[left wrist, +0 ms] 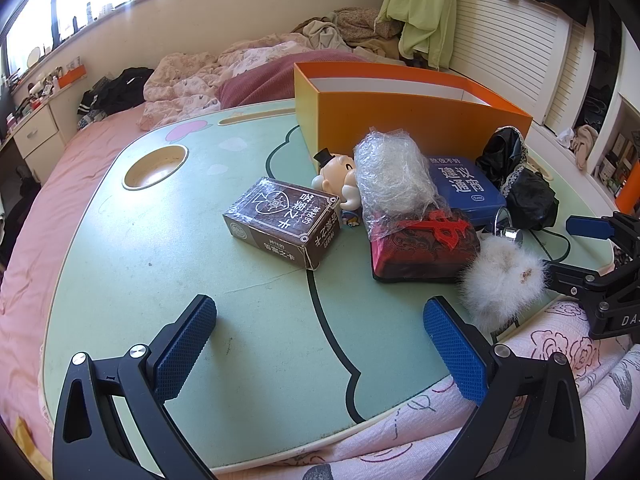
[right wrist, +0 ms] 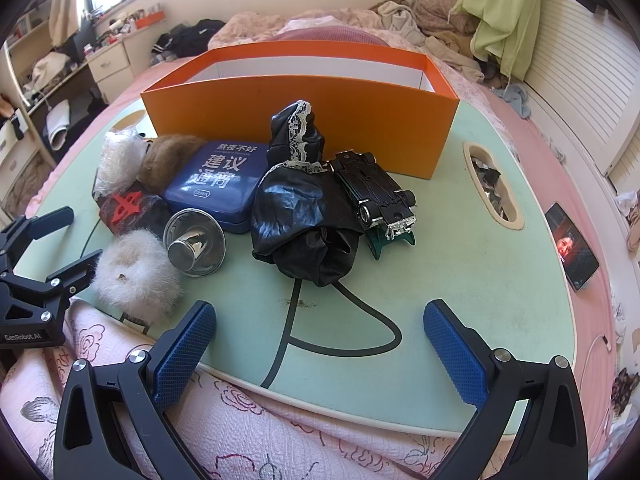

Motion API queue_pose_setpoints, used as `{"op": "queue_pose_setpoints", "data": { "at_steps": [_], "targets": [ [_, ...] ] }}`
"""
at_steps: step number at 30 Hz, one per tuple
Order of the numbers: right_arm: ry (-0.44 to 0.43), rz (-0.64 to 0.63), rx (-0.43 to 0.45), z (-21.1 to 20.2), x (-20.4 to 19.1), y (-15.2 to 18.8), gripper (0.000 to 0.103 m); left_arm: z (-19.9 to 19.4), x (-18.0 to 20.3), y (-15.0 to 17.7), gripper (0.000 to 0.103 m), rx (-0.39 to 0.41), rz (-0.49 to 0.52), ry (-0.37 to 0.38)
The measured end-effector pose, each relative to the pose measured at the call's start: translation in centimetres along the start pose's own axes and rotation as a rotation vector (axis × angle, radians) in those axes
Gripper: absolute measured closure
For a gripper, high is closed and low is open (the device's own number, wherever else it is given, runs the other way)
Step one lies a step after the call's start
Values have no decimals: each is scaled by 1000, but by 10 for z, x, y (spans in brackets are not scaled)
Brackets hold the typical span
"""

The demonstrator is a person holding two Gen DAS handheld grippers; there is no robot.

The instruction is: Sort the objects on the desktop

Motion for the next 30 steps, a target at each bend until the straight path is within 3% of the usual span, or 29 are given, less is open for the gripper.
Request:
{"op": "queue_pose_setpoints", "data": {
  "at_steps": [30],
  "targets": [
    [0,-2,1,0,0,1,0,-1,-1,-1,0,2,-13,-10]
  ]
}}
Point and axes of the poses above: each gripper's, at about its wrist camera, not at the fingertips, and z roughly the way its jaws point, x to its right, y to its underside, the point moved 5 cm from there along z, roughly the way its jaws point, and after that the axes turned 8 degrees about -z, right-handed, at the moved point
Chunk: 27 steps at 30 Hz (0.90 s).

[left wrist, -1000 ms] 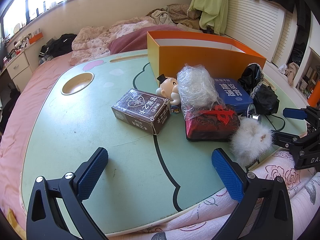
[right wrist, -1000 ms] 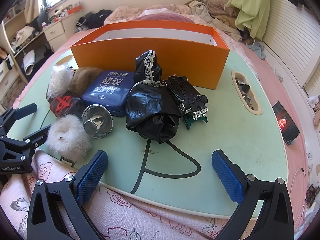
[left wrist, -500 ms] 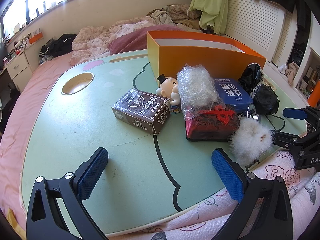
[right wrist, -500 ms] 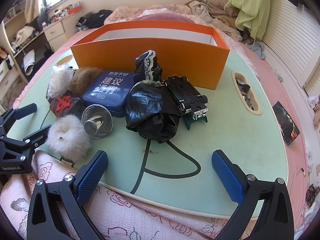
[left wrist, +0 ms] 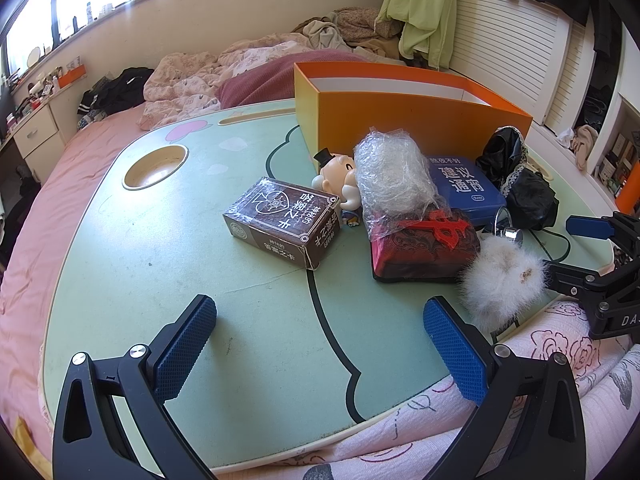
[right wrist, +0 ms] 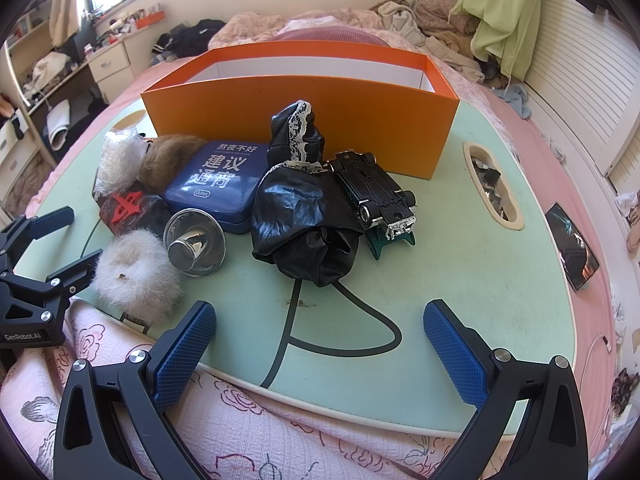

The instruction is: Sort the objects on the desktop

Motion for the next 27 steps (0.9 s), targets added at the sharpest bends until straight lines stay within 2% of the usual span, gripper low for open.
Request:
{"op": "queue_pose_setpoints", "data": {
  "at_steps": [17,18,21,27],
  "targets": [
    [0,-1,0,0,0,0,0,0,-1,0,0,1,-7,-5],
    [0,-1,0,0,0,0,0,0,-2,0,0,5,-49,-38],
    [-1,-1,1,0,0,0,0,2,-3,2,0,8,-54,-43],
    [-1,-2,0,0,0,1,0,-1,-4,3,0,36,-79,4]
  ]
}}
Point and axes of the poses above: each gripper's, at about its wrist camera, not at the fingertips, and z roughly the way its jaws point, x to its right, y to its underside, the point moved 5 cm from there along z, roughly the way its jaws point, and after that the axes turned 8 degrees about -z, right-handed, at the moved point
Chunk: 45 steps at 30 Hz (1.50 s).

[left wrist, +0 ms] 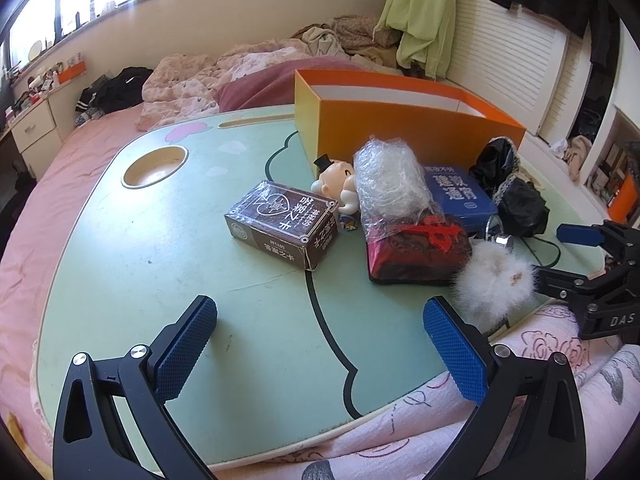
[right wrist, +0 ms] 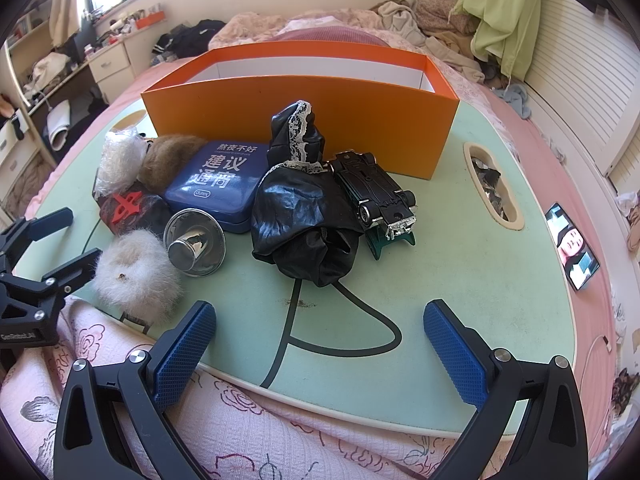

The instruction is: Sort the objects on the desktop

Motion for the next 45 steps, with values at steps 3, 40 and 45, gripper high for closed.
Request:
{"op": "queue_pose_setpoints", "data": {
  "at_steps": [3,40,45],
  "targets": [
    [0,0,0,0,0,0,0,-8,4,-1,2,43,9,40],
    [-1,-2,2,1,-3,3,0,-8,95,8,65,-50,373,280],
    [-2,-2,2,2,-2,3,0,-15,93,12,80,-15,365,281]
  ]
}}
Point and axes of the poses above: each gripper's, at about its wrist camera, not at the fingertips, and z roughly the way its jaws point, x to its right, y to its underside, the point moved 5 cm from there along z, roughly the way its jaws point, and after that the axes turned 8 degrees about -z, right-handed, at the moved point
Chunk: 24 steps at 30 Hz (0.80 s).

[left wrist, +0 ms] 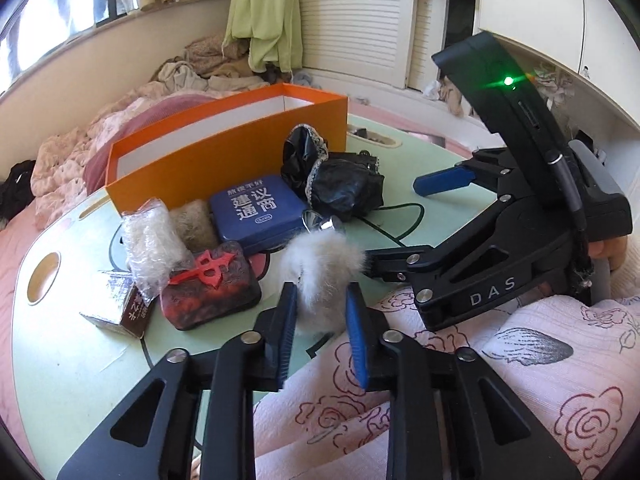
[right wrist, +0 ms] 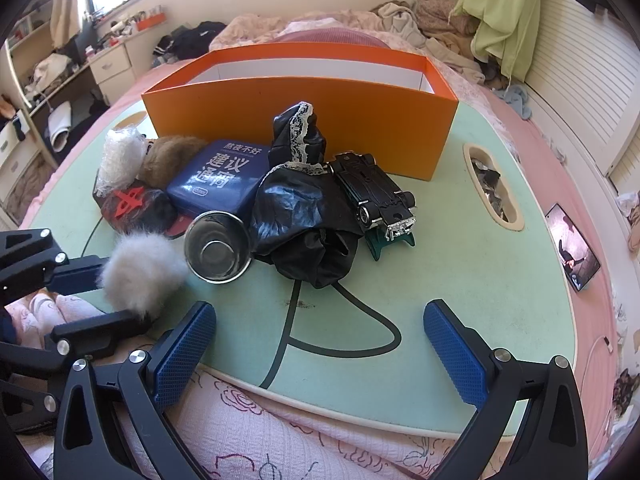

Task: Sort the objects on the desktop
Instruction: 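Move the left gripper to the white fluffy ball while the right approaches the black bag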

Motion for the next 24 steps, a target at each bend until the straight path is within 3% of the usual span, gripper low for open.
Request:
{"op": "queue_pose_setpoints", "data": {
  "at_steps": [6,11,16,17,19,20,21,24],
  "targets": [
    [-17,13,12,-4,-2,-2,0,-22,-3,1,88,116,-30,-7],
    [-114,93,83,-13,4,-7,3,-45,-16,2,88,236,-82,-3],
    [-174,143,128,-17,10,-13,9,-28,-21,1,88,166,-102,-9],
    [-180,147,132,-17,11,-13,9,-28,-19,2,83,161,-99,-15],
    [-193,157,143,-19,12,-13,9,-25,-18,1,56,152,-95,-30],
    [-197,163,150,-21,13,-12,9,-25,-18,1,32,151,-93,-59],
    [-201,174,162,-22,17,-12,9,-26,-18,-1,26,157,-89,-72],
    [-212,208,212,-32,23,-14,15,-26,-12,-4,26,153,-51,-50]
  ]
}}
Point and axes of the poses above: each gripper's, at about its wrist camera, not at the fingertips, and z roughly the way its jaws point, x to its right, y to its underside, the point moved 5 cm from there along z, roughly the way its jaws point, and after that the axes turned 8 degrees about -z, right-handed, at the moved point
